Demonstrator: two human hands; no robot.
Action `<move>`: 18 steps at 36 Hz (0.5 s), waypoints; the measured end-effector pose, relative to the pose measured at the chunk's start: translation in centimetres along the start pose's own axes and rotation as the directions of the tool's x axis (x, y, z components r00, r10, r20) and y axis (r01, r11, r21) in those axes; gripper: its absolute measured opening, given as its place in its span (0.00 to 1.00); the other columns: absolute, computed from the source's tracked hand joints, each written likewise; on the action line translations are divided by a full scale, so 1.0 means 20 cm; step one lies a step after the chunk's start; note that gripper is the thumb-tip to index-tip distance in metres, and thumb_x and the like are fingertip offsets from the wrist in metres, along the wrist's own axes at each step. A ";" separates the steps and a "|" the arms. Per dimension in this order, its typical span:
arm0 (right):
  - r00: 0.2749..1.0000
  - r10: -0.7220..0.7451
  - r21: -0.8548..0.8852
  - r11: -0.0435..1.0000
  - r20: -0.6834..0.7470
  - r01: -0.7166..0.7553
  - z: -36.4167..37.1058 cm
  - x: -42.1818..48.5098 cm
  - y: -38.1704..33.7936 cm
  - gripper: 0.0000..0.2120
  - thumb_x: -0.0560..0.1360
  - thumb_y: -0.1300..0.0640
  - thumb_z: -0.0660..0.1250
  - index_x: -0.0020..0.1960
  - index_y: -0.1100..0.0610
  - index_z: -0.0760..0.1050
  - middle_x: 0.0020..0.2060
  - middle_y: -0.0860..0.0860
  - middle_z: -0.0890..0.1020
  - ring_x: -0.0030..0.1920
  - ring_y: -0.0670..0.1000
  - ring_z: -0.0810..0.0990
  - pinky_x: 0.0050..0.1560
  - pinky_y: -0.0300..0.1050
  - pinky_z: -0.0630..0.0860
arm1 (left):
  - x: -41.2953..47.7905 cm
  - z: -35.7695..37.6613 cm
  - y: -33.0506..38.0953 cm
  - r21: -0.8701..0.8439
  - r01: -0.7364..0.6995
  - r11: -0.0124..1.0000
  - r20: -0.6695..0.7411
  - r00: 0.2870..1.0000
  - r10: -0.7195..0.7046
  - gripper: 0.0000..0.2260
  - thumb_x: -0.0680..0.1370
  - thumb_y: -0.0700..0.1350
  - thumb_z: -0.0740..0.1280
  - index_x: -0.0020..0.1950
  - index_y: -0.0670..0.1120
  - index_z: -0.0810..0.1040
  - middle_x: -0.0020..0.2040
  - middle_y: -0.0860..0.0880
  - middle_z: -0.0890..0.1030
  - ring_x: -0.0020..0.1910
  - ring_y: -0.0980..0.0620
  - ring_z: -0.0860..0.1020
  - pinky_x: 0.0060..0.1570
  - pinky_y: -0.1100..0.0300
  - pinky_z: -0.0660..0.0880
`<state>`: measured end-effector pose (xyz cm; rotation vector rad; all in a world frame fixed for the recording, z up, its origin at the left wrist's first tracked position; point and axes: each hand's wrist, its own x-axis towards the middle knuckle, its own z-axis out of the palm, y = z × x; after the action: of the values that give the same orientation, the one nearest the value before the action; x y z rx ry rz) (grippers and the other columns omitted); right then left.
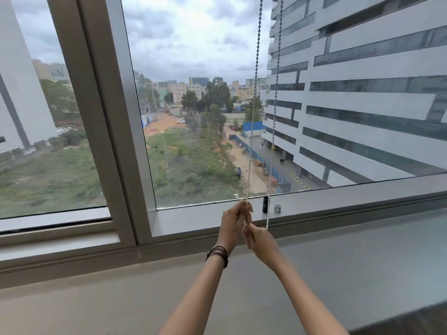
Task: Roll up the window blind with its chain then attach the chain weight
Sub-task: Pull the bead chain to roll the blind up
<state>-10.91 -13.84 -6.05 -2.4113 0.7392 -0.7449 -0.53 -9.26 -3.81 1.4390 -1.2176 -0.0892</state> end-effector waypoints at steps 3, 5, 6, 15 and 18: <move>0.997 0.002 0.062 0.998 0.073 -0.006 -0.03 0.00 -0.01 0.09 0.77 0.63 0.56 0.41 0.55 0.72 0.32 0.54 0.81 0.35 0.55 0.80 0.42 0.50 0.75 | 0.00 0.00 0.02 0.012 0.003 1.000 0.005 1.000 -0.003 0.13 0.80 0.37 0.59 0.39 0.53 0.73 0.30 0.58 0.75 0.29 0.60 0.71 0.32 0.65 0.67; 0.994 -0.007 0.114 0.993 0.107 -0.006 -0.06 0.01 0.00 0.10 0.78 0.63 0.56 0.41 0.53 0.72 0.35 0.50 0.82 0.39 0.51 0.81 0.46 0.48 0.76 | 0.01 -0.01 0.04 0.007 0.000 1.000 -0.002 1.000 0.000 0.13 0.80 0.37 0.60 0.39 0.52 0.72 0.29 0.58 0.75 0.27 0.61 0.72 0.30 0.68 0.67; 0.994 -0.011 0.126 0.992 0.113 -0.003 -0.08 0.01 0.00 0.10 0.78 0.62 0.56 0.43 0.53 0.73 0.37 0.50 0.82 0.41 0.50 0.81 0.46 0.44 0.75 | 0.02 -0.01 0.04 0.010 -0.003 1.000 -0.002 1.000 0.003 0.13 0.80 0.37 0.60 0.39 0.51 0.72 0.28 0.58 0.75 0.27 0.61 0.72 0.30 0.69 0.67; 0.971 -0.050 0.341 0.931 -0.233 0.129 -0.41 0.22 -0.20 0.10 0.80 0.65 0.54 0.56 0.63 0.72 0.45 0.58 0.81 0.44 0.52 0.80 0.46 0.35 0.76 | 0.08 -0.07 0.08 -0.040 0.069 0.997 0.152 0.986 -0.062 0.11 0.81 0.36 0.56 0.43 0.44 0.74 0.29 0.50 0.78 0.27 0.59 0.76 0.35 0.64 0.73; 0.954 -0.029 0.487 0.855 -0.299 0.178 -0.55 0.30 -0.35 0.12 0.81 0.61 0.52 0.60 0.64 0.70 0.49 0.60 0.80 0.47 0.52 0.79 0.46 0.37 0.76 | 0.10 -0.09 0.11 -0.068 0.089 0.994 0.237 0.969 -0.071 0.10 0.82 0.39 0.57 0.45 0.43 0.76 0.31 0.48 0.79 0.28 0.56 0.77 0.39 0.58 0.76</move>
<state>-11.05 -15.85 8.10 -1.8891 0.4373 -1.1825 0.25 -8.87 -0.41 1.4385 -1.3314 -0.3679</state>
